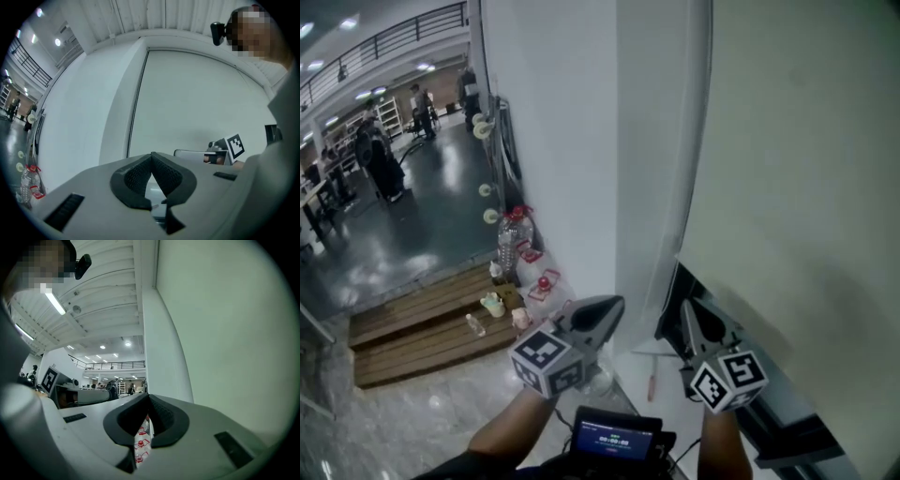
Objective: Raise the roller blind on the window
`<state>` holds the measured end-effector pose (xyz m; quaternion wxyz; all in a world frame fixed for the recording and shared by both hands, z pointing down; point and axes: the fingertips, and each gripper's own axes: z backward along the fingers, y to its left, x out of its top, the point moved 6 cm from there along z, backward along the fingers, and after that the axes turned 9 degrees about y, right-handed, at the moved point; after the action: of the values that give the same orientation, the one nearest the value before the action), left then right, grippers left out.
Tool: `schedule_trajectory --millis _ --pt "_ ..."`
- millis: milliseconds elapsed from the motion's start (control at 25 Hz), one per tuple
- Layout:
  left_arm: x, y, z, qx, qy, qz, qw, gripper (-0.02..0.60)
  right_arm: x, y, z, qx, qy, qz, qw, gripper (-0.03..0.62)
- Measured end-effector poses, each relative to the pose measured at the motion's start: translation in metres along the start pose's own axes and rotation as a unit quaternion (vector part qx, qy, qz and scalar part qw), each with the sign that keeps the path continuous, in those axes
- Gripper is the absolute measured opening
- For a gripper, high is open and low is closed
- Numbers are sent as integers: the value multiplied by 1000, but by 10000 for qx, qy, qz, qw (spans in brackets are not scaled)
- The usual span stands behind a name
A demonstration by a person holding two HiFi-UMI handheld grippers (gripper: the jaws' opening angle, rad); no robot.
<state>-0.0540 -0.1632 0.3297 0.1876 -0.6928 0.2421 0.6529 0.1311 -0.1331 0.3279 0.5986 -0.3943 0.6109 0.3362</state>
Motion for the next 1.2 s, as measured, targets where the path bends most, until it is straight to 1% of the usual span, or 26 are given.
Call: schedule_trajectory --millis 240,440,480,520,640,760,960,1040,1200 --pt "8 -2 -27 280 40 72 9996 -8 2 -32 -13 267 19 -11 9996 6" --pt "7 0 -44 527 113 106 9985 -8 5 -52 -25 497 29 -5 9988 8" --pt "8 -1 -46 564 126 112 9983 -8 6 -55 -26 524 32 -13 9986 12" --pt "9 0 -48 600 143 125 9980 -8 7 -58 -28 535 51 -30 9985 31" --pt "8 5 -54 670 209 164 9974 -8 3 -68 -38 555 118 -114 9983 35" --pt "5 15 -60 619 207 111 9978 -8 -2 -74 -54 515 113 -123 9985 35" --pt "3 31 -67 483 201 105 9986 -8 -6 -82 -76 265 203 -220 9992 37" --pt "6 40 -67 456 164 94 9988 -8 -7 -82 -87 258 271 -197 9991 79" --pt "10 58 -71 372 132 1 9992 -8 -4 -87 -111 150 282 -155 9994 83"
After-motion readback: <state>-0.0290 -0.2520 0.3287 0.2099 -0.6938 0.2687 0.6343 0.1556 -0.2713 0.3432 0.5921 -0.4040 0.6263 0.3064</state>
